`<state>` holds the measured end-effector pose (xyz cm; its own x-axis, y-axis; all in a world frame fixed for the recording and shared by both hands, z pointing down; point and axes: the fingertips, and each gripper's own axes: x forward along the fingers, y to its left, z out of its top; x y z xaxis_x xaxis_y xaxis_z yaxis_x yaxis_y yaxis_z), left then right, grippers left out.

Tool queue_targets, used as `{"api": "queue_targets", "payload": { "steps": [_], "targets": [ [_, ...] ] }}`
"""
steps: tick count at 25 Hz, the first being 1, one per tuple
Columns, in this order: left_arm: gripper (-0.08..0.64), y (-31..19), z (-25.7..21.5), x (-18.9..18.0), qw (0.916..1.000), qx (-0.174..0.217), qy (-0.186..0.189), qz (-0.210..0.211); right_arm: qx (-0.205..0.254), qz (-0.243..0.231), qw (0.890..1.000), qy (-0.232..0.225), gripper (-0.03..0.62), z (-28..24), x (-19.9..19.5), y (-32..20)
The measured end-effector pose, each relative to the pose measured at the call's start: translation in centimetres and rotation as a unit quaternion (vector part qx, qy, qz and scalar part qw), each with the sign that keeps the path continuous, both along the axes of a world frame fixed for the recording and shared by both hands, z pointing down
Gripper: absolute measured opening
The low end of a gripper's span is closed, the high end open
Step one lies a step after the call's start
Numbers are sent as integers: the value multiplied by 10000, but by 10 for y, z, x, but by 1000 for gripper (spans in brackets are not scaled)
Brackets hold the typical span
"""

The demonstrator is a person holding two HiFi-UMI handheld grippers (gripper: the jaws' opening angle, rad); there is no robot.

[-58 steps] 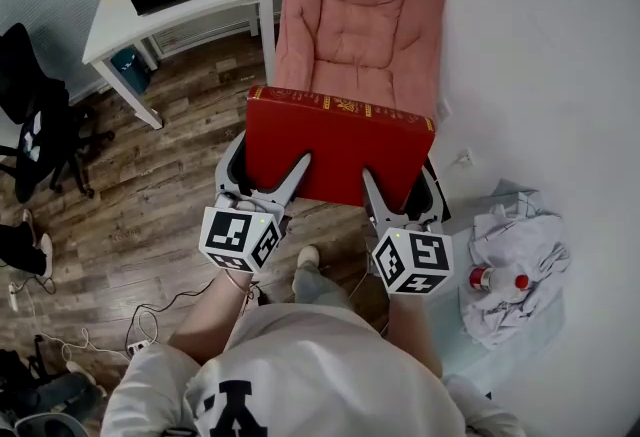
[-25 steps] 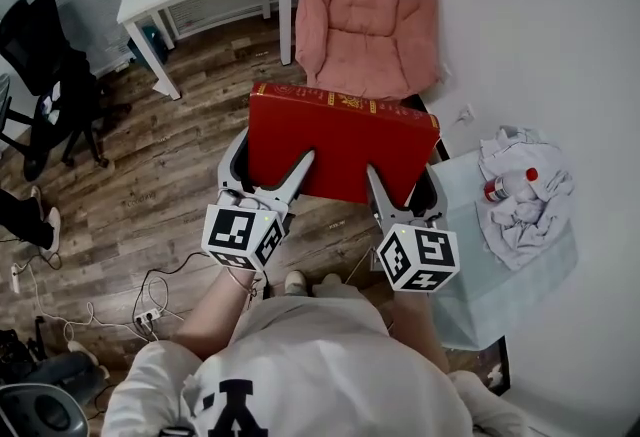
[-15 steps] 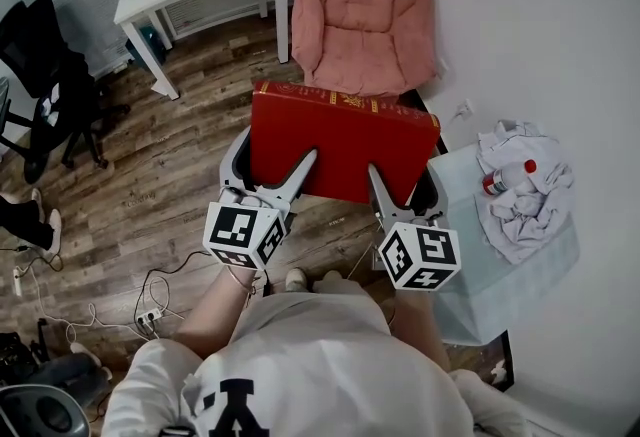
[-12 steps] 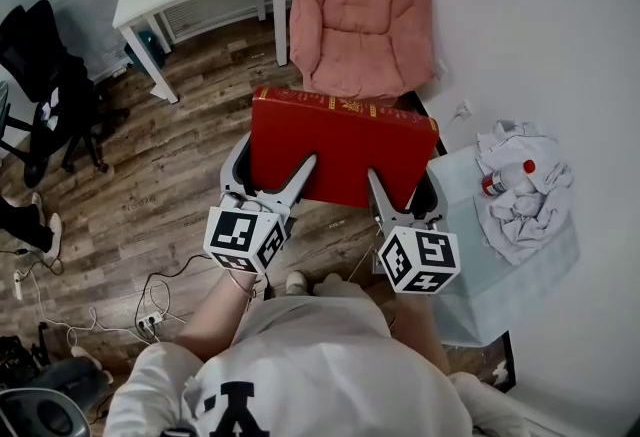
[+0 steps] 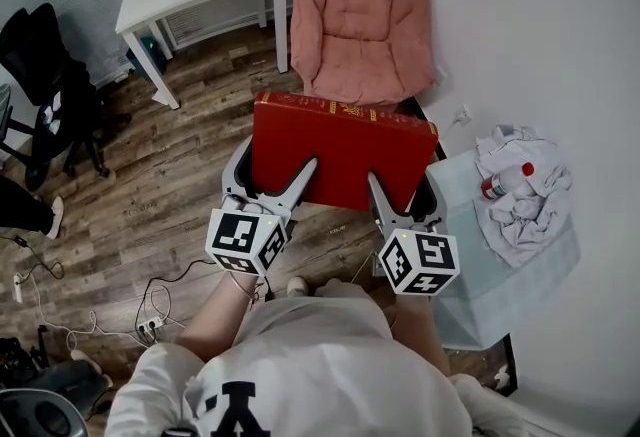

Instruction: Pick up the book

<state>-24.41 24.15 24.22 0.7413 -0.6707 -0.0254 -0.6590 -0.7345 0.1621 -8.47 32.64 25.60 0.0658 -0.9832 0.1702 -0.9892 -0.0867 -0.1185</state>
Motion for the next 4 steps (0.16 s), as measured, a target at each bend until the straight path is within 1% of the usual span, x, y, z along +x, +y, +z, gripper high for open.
{"api": "queue_targets", "payload": {
  "steps": [4],
  "targets": [
    [410, 0, -1, -2, 10000, 24, 19, -25, 13, -20, 10000, 29, 380, -2, -1, -1]
  ]
}}
